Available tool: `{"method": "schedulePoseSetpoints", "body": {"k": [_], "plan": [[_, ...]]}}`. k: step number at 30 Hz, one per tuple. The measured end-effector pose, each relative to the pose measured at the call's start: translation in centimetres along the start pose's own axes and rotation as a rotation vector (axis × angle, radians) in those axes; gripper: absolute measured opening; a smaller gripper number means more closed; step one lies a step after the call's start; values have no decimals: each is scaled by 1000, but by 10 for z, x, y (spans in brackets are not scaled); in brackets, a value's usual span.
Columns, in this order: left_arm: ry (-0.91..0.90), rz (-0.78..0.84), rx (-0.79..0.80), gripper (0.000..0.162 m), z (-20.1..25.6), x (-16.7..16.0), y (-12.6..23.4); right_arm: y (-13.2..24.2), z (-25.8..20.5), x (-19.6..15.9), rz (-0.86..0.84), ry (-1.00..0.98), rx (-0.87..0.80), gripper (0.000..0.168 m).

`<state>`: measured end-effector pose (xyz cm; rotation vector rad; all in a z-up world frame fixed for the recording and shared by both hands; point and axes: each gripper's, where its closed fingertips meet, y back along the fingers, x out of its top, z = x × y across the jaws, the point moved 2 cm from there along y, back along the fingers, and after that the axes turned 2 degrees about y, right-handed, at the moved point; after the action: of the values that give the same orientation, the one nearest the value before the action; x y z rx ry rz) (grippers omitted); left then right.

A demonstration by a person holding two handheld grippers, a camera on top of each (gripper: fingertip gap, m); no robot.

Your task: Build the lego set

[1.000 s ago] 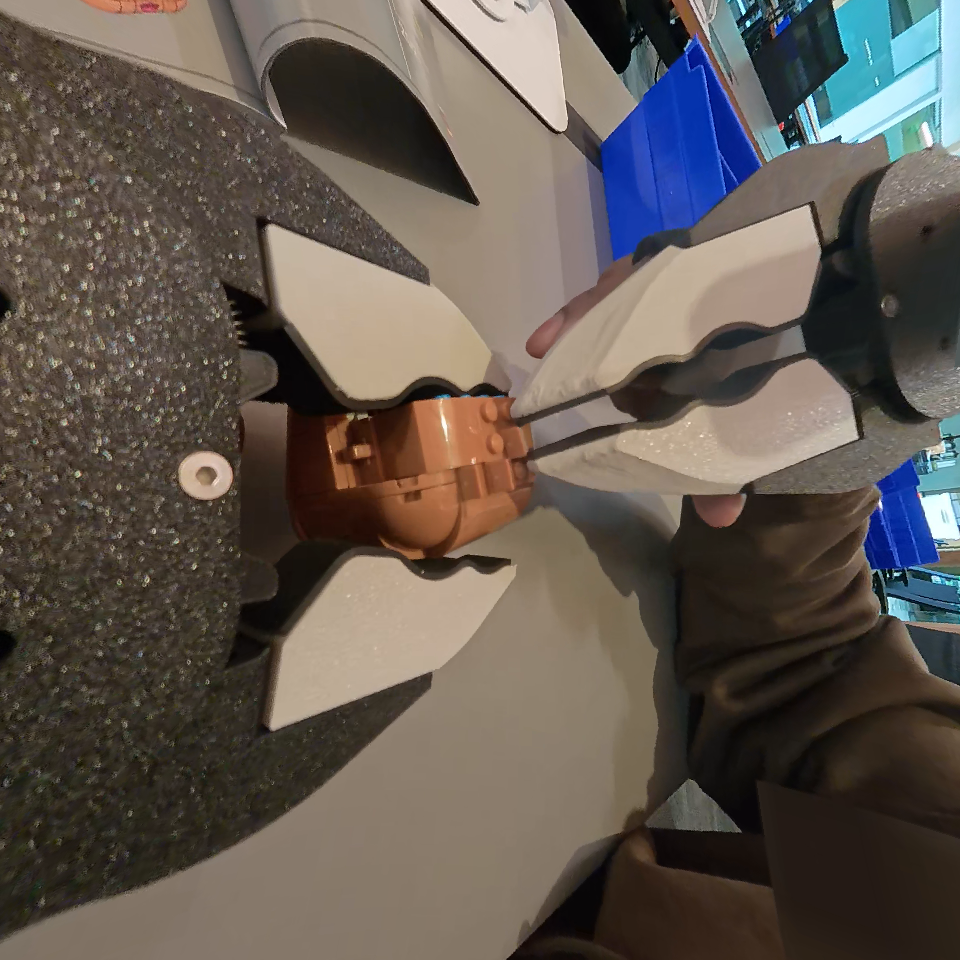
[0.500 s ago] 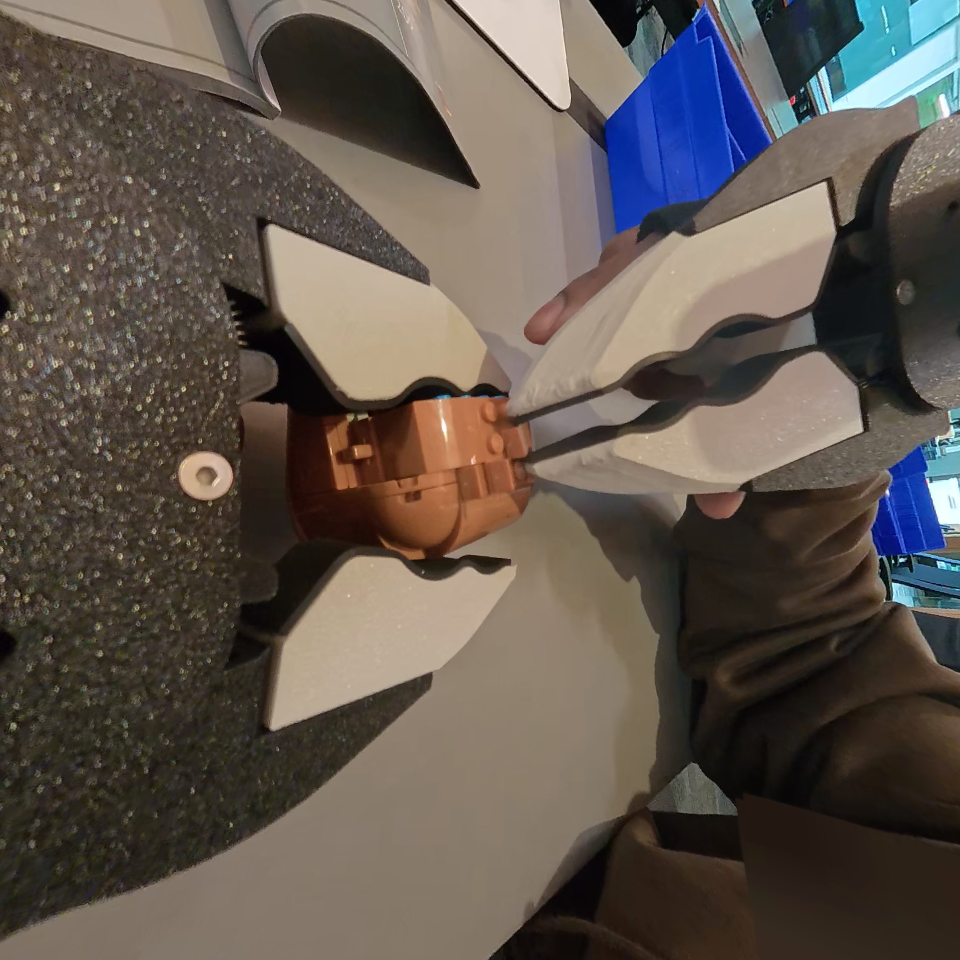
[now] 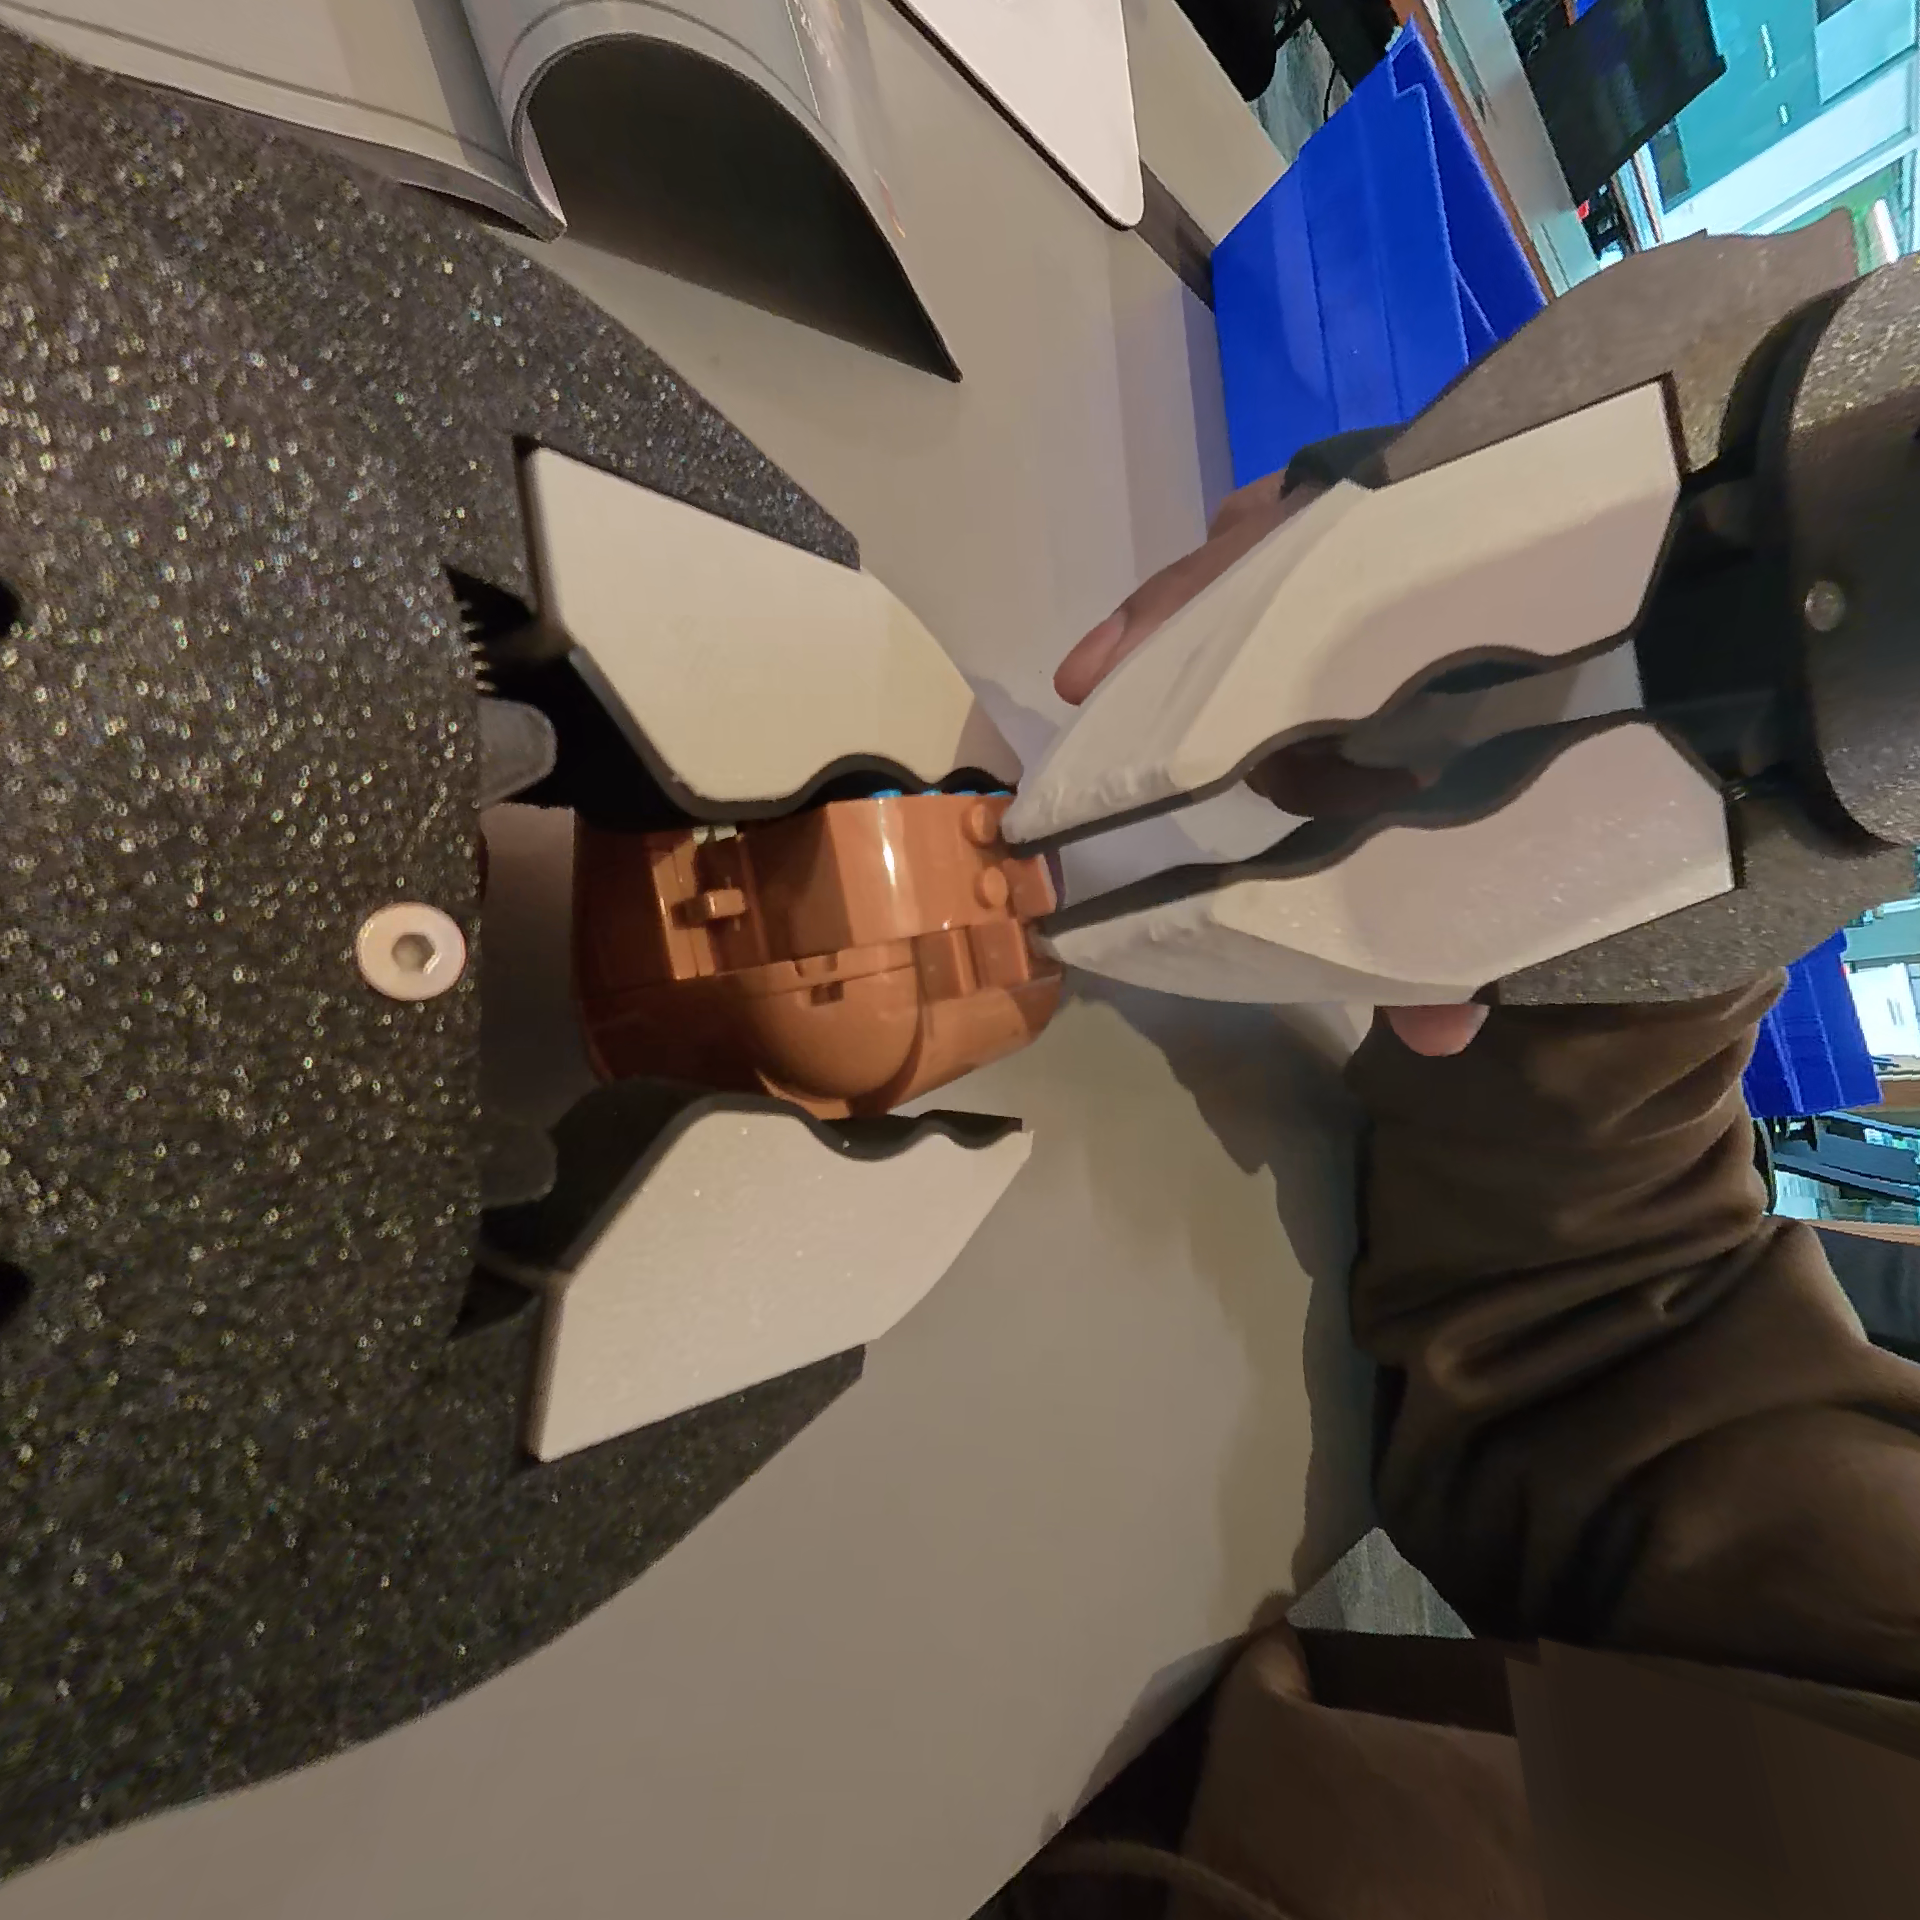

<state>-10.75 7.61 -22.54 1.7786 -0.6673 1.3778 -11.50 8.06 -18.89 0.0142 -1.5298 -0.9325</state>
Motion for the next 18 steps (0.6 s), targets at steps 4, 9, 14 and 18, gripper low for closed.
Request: {"method": "schedulePoseSetpoints", "body": {"k": [4, 9, 14, 18], "plan": [[-2, 0, 0, 57, 0, 0, 0, 0, 0, -1, 5, -16, 10, 9], [-4, -6, 6, 57, 0, -1, -1, 0, 1, -2, 9, -51, 18, 8], [2, -10, 34, 56, -4, -2, 1, -1, 5, -2, 16, -96, -41, 7], [3, -9, 43, 56, -5, -2, 1, -1, 6, -2, 11, -112, -86, 7]]}}
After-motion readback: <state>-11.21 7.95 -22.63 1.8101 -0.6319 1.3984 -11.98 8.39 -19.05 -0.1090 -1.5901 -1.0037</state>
